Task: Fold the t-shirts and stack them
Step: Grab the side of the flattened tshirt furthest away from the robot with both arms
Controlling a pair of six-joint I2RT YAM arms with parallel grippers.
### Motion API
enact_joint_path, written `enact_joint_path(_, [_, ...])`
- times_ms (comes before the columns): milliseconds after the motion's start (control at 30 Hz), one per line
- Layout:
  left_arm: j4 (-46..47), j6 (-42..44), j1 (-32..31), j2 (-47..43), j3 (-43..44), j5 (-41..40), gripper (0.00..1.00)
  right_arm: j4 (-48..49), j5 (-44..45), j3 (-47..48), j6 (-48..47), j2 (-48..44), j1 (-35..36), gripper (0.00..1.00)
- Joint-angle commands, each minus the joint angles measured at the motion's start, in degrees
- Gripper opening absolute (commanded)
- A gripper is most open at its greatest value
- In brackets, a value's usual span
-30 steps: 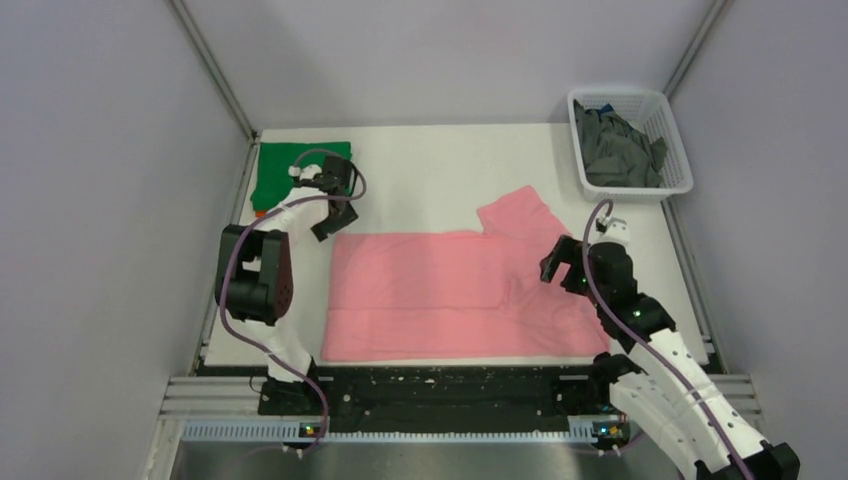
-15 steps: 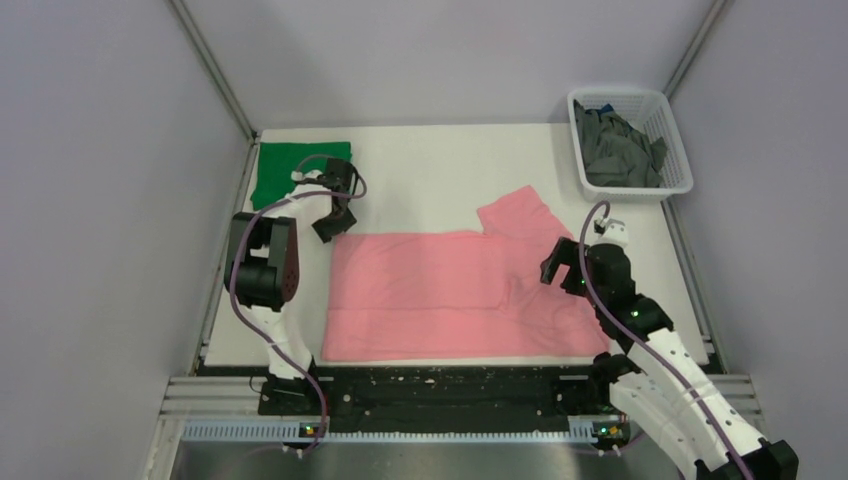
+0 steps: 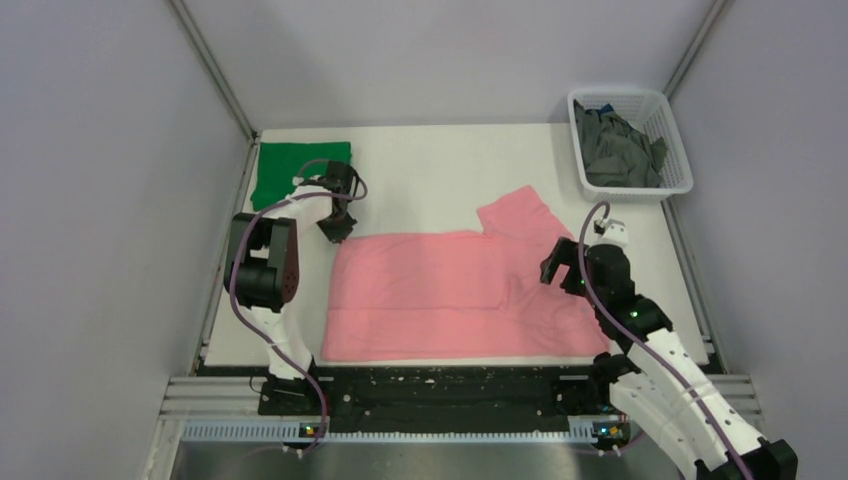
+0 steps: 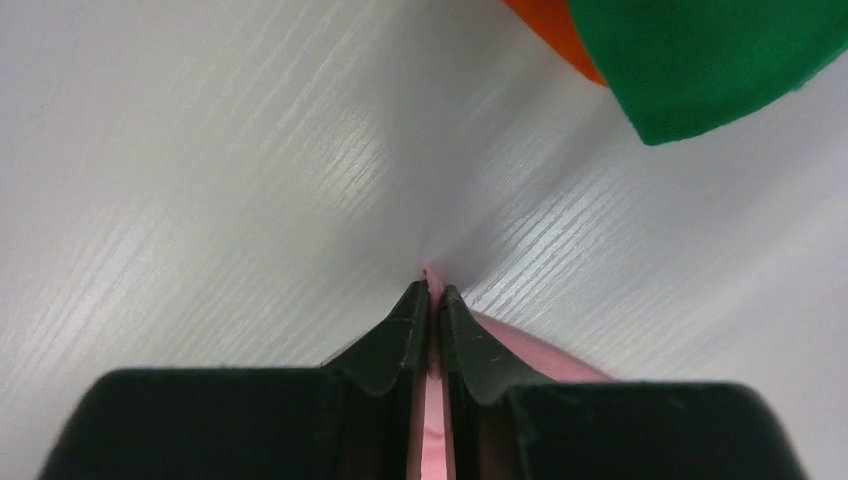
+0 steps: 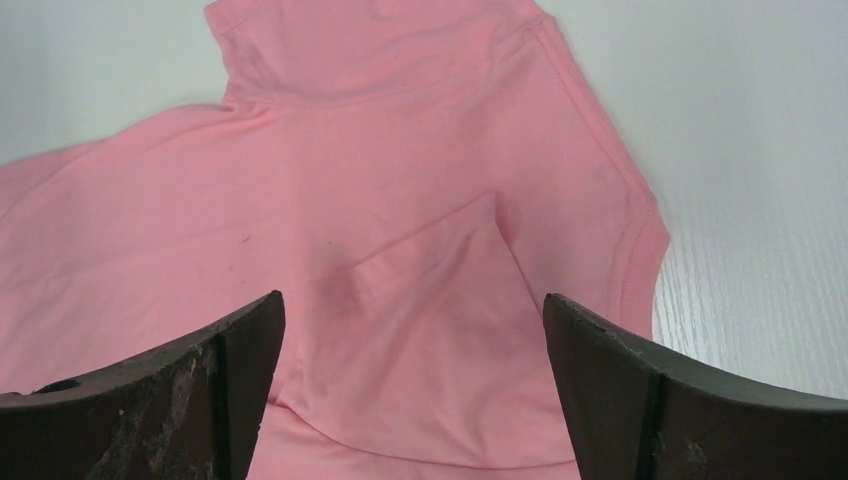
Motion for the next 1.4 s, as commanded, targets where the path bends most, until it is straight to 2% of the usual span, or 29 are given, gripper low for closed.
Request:
enact_joint_path(0, [-3.96,0.39,0.18,0.23,0.13,-0.69,0.11,2.07,0.92,0.08,-0.82,0.72,0.69,0.99])
enact_joint_path(133, [-4.86,1.26,0.18,-0.51,0.72,-0.12,0.0,5.25,0.9,1.11,-0.59,5.39,0.65,0.99])
enact_joint_path(300, [-5.31,2.62,0.18,-1.52,0.99,0.87,0.0,10.7,-3.02,9.48,-2.78,18.59,0.65,0.99])
enact_joint_path(433, [-5.16,3.13,0.18,-2.08,0.93,1.59,0.0,6.95,-0.3,22.66,-4.88,34.07,0.56,0.94])
enact_joint_path(733, [-3.77,4.35,0.18,-1.54,0.95,5.88,0.0,-1.98,12.06,57.01,-5.58,69.79,0.58,0.83])
enact_joint_path(967, [-3.84,4.8,0.18,-1.58,1.32,7.27,0.0,-6.26,14.38,77.61,-5.57,88.2,0.51,0.79])
enact_joint_path(1100, [-3.94,4.85,0.18,-1.62,1.36,6.93,0.0,-8.17,14.47,81.07,-4.18,92.74,0.5,0.77])
enact_joint_path(1367, [-3.86,4.99,0.18,-1.6,1.19,7.01,0.0,-7.96,16.5,74.87,-1.84,92.11,0.35,0.69])
